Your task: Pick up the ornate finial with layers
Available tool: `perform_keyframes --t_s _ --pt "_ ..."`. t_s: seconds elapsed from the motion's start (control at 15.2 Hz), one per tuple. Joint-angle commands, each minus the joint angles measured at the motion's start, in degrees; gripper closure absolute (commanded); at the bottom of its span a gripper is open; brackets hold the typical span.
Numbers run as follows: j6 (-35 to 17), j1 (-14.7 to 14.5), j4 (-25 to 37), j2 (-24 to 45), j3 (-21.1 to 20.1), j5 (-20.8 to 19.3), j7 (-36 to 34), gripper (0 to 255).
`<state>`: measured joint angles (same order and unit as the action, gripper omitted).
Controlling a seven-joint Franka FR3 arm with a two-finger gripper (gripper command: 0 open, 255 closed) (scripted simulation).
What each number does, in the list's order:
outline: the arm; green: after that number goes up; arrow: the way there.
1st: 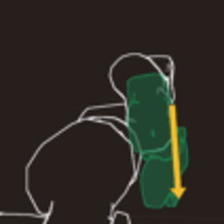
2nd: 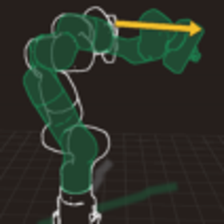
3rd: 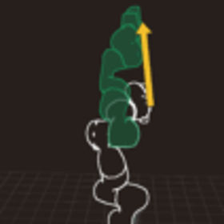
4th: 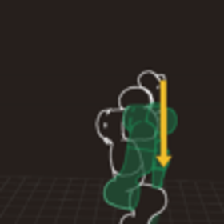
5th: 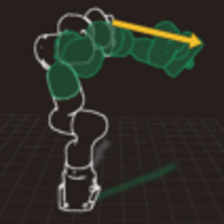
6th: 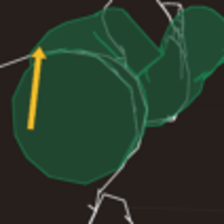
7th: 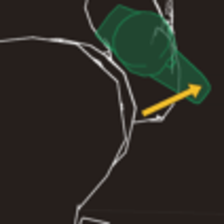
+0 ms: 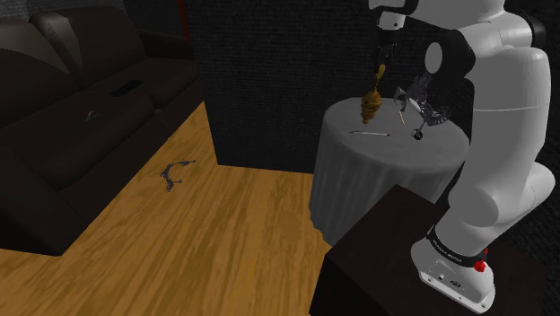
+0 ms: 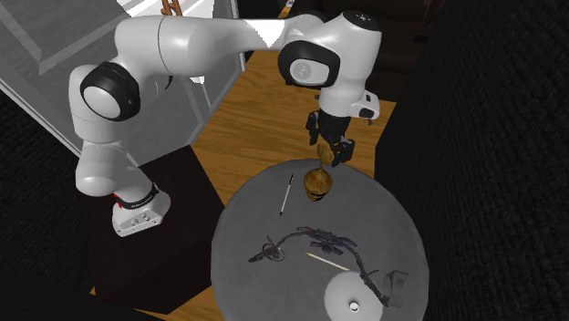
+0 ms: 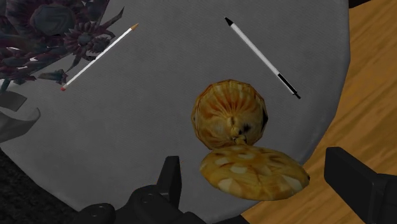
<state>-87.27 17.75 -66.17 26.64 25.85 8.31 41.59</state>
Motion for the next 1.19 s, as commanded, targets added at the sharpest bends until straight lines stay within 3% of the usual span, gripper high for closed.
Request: perform_keyframes --t_s 0.0,0.07,0.66,1.12 --pt "-0.82 -0.19 -0.95 -0.16 -0.01 -0.06 -0.06 0" --pt "-0.78 -0.27 -1.07 -0.33 0.00 -0.13 -0.09 255" --pt "-0.81 -0.19 -0.93 -0.15 -0.01 -0.06 -0.05 255" --pt "6.27 1.73 8.78 2.46 -0.13 0.95 0.11 255"
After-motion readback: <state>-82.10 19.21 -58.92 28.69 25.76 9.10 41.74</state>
